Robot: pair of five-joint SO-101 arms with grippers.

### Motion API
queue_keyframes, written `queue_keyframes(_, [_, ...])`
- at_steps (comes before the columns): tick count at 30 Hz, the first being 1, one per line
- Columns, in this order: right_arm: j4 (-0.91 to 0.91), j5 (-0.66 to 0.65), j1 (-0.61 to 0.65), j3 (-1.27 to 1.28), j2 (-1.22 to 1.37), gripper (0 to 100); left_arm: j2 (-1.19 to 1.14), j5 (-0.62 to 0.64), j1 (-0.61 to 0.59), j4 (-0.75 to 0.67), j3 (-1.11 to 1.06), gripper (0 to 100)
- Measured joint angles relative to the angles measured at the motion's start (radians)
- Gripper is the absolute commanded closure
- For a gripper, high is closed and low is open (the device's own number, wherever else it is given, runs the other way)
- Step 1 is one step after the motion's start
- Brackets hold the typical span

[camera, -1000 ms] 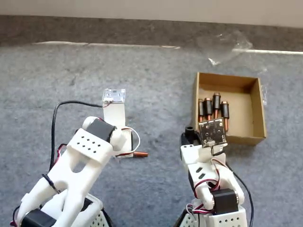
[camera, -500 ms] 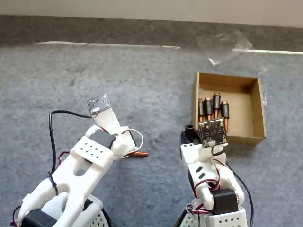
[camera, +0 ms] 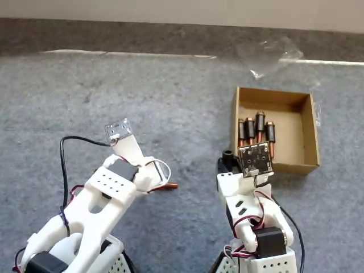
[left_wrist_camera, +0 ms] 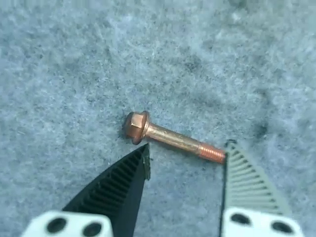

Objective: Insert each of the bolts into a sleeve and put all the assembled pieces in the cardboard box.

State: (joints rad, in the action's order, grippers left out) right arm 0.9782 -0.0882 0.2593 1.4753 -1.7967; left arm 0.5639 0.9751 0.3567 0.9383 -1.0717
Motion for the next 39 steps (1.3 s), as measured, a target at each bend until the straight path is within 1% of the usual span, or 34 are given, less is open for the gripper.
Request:
queue_keyframes(4, [0.0, 0.0, 0.0, 0.0, 0.0, 99.5, 0.0, 0.005, 0.002, -0.003, -0.025, 69])
queue_keyframes(8, [0.0, 0.0, 0.0, 0.0, 0.0, 99.5, 0.0, 0.043, 0.002, -0.008, -0.035, 73])
queue_keyframes(12, [0.0, 0.0, 0.0, 0.0, 0.0, 99.5, 0.0, 0.049, 0.0, -0.078, -0.083, 76])
queue_keyframes(16, [0.0, 0.0, 0.0, 0.0, 0.0, 99.5, 0.0, 0.052, 0.002, -0.172, -0.13, 76])
queue_keyframes(19, [0.0, 0.0, 0.0, 0.0, 0.0, 99.5, 0.0, 0.052, 0.002, -0.201, -0.132, 76])
queue_keyframes(22, [0.0, 0.0, 0.0, 0.0, 0.0, 99.5, 0.0, 0.052, -0.009, -0.207, -0.132, 76])
queue_keyframes(26, [0.0, 0.0, 0.0, 0.0, 0.0, 99.5, 0.0, 0.052, -0.052, -0.21, -0.132, 76])
queue_keyframes(39, [0.0, 0.0, 0.0, 0.0, 0.0, 99.5, 0.0, 0.052, -0.061, -0.212, -0.135, 76])
